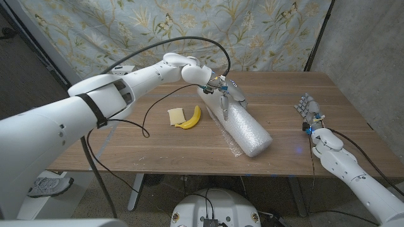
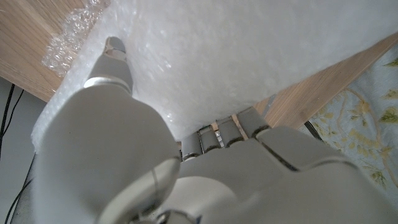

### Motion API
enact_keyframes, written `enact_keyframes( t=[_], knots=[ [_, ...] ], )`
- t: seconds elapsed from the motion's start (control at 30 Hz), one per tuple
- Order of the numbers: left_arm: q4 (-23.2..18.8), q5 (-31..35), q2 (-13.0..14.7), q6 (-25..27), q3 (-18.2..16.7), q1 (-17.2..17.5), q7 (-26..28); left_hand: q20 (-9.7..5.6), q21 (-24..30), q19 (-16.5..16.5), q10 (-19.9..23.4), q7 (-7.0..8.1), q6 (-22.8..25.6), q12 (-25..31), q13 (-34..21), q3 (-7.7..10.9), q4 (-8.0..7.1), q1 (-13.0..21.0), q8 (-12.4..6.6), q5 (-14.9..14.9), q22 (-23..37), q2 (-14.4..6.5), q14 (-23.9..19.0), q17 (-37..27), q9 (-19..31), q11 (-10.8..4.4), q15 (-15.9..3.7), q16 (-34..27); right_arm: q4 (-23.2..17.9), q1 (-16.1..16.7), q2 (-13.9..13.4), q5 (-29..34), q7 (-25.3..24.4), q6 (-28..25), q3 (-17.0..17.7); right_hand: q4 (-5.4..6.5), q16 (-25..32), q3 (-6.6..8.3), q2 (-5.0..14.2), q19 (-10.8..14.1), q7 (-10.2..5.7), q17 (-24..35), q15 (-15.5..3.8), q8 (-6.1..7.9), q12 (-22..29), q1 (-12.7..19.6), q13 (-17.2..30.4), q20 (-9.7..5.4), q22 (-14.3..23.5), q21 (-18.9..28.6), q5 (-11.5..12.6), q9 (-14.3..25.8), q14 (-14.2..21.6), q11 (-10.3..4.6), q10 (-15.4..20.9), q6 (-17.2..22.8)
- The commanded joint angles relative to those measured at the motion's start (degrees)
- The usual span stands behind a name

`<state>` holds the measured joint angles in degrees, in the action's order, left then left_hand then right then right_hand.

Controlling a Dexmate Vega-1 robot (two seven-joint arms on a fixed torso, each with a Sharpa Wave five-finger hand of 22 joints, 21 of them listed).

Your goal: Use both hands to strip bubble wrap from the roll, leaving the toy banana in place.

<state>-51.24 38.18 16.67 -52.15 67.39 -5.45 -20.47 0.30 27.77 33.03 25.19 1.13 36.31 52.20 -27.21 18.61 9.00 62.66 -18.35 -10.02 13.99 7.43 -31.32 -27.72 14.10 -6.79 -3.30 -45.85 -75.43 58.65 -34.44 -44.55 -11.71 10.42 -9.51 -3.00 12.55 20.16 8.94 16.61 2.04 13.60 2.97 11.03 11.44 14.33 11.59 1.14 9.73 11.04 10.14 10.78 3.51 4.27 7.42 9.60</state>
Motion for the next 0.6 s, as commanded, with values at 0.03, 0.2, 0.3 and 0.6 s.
enact_keyframes(
  t=[0.03, 0.2, 0.3, 0.6],
  knots=[
    [-2.03, -0.73, 0.60, 2.02, -1.02, 0.49, -2.70, 0.16, 0.34, -0.27, 3.35, 0.08, -0.20, 0.14, -10.69, -0.01, -0.28, 6.73, 0.16, -0.20, 0.21, -7.65, -6.77, -3.48, 0.06, -3.92, -7.13, 0.37, -3.71, 1.51, -0.89, 0.49, -0.51, 1.71, 1.16, -0.10, 0.46, 0.22, 0.06, -0.03, 0.21, 0.03, -0.02, 0.22, 0.33, -0.41, 0.30, -0.04, 0.23, 0.21, 0.03, 0.21, 0.04, -0.07, -0.01, -0.03],
    [-2.55, -0.85, 0.72, 2.48, -1.18, 0.62, -3.42, 0.21, 0.47, -0.35, 3.37, 0.11, -0.23, 0.07, -10.71, -0.08, -0.30, 6.70, 0.21, -0.21, 0.21, -7.71, -6.72, -3.50, 0.07, -3.67, -7.06, 0.51, -5.82, 2.56, -1.17, 0.49, -1.14, 1.90, 1.76, -0.11, 0.45, 0.23, 0.06, -0.06, 0.16, 0.03, -0.01, 0.24, 0.33, -0.41, 0.30, -0.03, 0.23, 0.20, 0.03, 0.21, 0.02, 0.07, -0.01, -0.01],
    [-2.96, -0.80, 0.86, 2.69, -1.35, 0.81, -3.40, 0.18, 0.55, -0.29, 3.45, 0.13, -0.21, 0.01, -10.65, -0.10, -0.30, 6.69, 0.22, -0.21, 0.21, -7.71, -6.76, -3.51, 0.08, -3.79, -7.08, 0.55, -7.41, 3.36, -1.52, 0.58, -1.59, 1.89, 2.15, -0.11, 0.46, 0.24, 0.06, -0.05, 0.18, 0.03, 0.07, 0.25, 0.33, -0.41, 0.30, -0.05, 0.23, 0.20, 0.03, 0.21, 0.04, 0.02, -0.03, 0.03],
    [-3.40, -3.07, 0.69, 4.09, -2.17, 1.17, -5.89, 0.17, 0.77, -0.37, 3.65, -0.08, 0.13, -0.01, -10.79, -0.14, -0.15, 6.96, 0.15, -0.23, 0.21, -7.78, -6.87, -3.66, 0.11, -3.81, -7.09, 0.58, -10.55, 4.59, -2.37, 1.27, -2.07, 2.08, 2.93, -0.16, 0.46, 0.27, 0.04, -0.09, 0.28, 0.01, 0.26, 0.28, 0.37, -0.37, 0.30, 0.01, 0.23, 0.20, 0.03, 0.21, 0.03, 0.13, 0.07, 0.12]
  ],
)
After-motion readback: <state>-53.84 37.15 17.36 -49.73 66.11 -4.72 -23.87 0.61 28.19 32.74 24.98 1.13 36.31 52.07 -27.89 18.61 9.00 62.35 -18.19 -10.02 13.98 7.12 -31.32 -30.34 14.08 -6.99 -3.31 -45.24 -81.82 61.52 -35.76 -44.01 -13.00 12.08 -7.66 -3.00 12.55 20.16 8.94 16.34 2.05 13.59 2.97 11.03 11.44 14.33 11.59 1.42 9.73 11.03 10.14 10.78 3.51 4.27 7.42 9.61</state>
